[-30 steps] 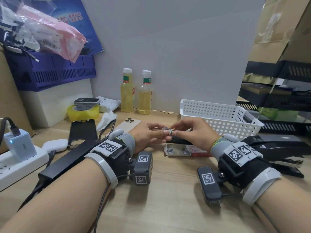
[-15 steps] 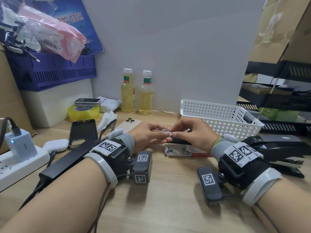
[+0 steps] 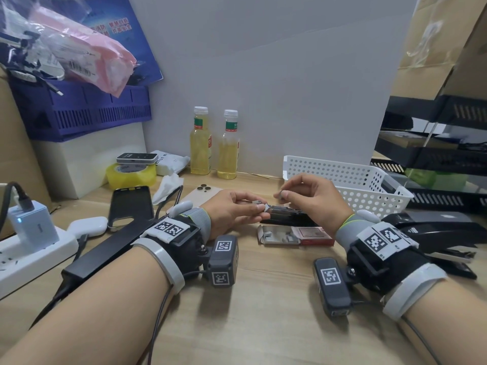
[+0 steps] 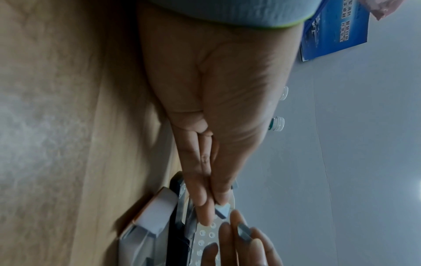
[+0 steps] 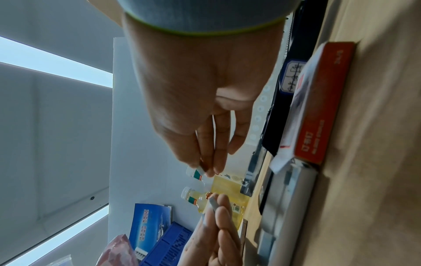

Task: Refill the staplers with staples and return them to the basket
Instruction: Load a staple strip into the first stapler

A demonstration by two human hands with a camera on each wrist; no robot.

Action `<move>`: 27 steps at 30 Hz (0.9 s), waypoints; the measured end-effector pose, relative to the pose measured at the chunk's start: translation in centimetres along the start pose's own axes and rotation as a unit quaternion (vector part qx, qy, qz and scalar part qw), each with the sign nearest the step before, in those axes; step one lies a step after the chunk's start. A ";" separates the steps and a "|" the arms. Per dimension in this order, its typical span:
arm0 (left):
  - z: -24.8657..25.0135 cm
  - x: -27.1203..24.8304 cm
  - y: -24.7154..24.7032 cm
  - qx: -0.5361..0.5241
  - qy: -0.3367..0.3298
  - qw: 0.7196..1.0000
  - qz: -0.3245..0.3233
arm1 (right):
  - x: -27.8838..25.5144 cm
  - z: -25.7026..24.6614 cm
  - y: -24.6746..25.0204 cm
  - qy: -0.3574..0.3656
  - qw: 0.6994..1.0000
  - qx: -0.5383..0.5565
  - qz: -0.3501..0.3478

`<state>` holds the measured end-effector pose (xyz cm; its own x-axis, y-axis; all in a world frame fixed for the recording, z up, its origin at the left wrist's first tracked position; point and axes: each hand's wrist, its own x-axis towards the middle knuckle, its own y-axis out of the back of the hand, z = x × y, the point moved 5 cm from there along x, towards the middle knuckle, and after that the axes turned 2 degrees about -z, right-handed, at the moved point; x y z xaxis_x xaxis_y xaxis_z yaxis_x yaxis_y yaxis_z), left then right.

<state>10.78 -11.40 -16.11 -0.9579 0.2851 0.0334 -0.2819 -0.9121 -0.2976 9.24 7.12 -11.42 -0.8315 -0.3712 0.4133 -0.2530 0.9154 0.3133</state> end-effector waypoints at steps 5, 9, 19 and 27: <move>0.0 0.1 0.1 0.000 -0.003 1.000 0.008 | 0.1 1.3 1.7 -0.059 0.996 -0.024 0.062; 0.0 0.1 0.2 -0.008 0.000 1.000 0.014 | 0.3 2.4 2.6 -0.078 0.992 -0.085 0.048; 0.0 0.1 0.2 0.002 -0.011 1.000 0.026 | 0.2 2.3 2.7 -0.079 0.960 -0.267 -0.017; -0.1 0.1 0.2 0.003 -0.005 1.000 0.022 | 0.2 2.5 2.8 -0.083 0.955 -0.284 -0.012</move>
<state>10.61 -11.48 -16.23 -0.9697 0.2423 0.0298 -0.2402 -0.9253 -0.2934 7.12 9.99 -12.54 -0.9079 -0.3174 0.2738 -0.0026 0.6575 0.7535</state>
